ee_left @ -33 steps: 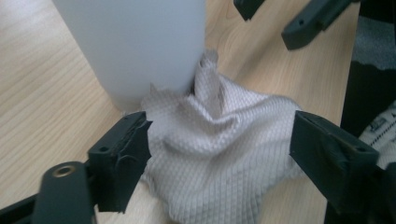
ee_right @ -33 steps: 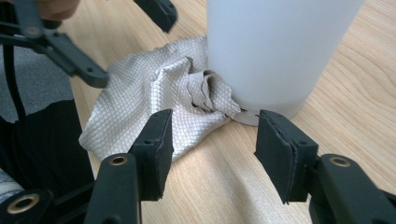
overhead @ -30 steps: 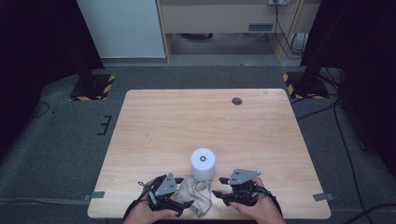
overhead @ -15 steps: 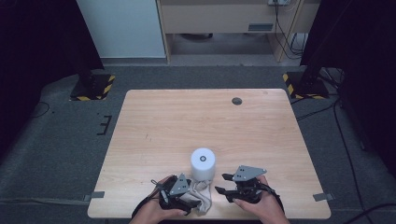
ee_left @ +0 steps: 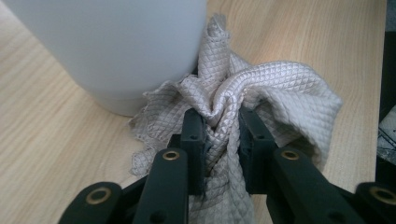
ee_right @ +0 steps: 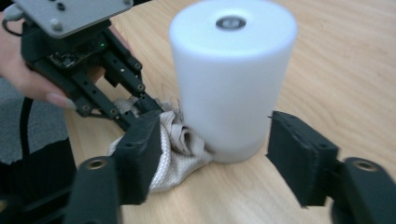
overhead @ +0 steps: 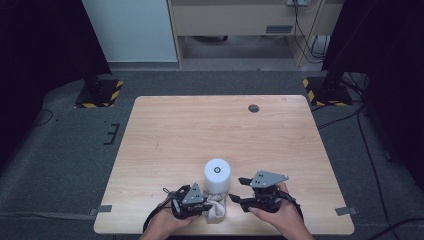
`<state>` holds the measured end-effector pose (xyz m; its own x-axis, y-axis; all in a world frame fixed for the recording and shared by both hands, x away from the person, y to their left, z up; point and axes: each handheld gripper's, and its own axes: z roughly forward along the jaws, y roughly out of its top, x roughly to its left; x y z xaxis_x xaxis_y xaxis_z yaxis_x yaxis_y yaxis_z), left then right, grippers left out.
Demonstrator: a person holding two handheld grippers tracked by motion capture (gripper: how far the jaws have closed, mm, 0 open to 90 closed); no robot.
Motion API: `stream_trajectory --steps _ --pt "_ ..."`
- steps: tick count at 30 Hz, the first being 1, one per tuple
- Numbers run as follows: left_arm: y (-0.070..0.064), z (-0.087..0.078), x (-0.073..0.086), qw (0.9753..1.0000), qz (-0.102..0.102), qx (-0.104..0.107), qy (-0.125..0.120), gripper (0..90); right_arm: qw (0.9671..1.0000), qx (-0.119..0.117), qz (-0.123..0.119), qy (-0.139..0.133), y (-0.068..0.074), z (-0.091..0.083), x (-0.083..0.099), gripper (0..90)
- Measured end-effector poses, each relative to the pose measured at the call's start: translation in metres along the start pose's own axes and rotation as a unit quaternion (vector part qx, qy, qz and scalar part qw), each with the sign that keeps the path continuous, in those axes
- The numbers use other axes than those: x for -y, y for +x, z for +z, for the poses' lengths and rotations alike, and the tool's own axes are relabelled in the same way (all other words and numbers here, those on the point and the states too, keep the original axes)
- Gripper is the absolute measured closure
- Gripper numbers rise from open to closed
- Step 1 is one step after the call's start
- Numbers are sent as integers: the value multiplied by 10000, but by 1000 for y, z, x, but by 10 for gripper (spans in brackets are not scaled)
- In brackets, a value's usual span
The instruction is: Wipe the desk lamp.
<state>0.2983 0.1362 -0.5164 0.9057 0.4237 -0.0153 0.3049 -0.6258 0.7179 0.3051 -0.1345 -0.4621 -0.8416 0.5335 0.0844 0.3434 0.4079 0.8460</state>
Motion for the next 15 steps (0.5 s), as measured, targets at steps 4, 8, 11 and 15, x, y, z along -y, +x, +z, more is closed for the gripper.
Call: stream_trajectory --steps 4,8,11,15 --pt "4 -12 -1 9997 -109 -85 -188 749 9998 146 -106 -102 2 7 -12 205" --pt "6 -25 1 9990 -205 -214 -329 749 9997 200 -114 -47 3 21 -25 108" --pt "9 -35 4 9980 -303 -327 -442 749 9995 244 -179 -21 5 31 -32 80" --pt "13 -46 6 9964 -385 -443 -608 750 9993 335 -182 -6 3 44 -39 54"
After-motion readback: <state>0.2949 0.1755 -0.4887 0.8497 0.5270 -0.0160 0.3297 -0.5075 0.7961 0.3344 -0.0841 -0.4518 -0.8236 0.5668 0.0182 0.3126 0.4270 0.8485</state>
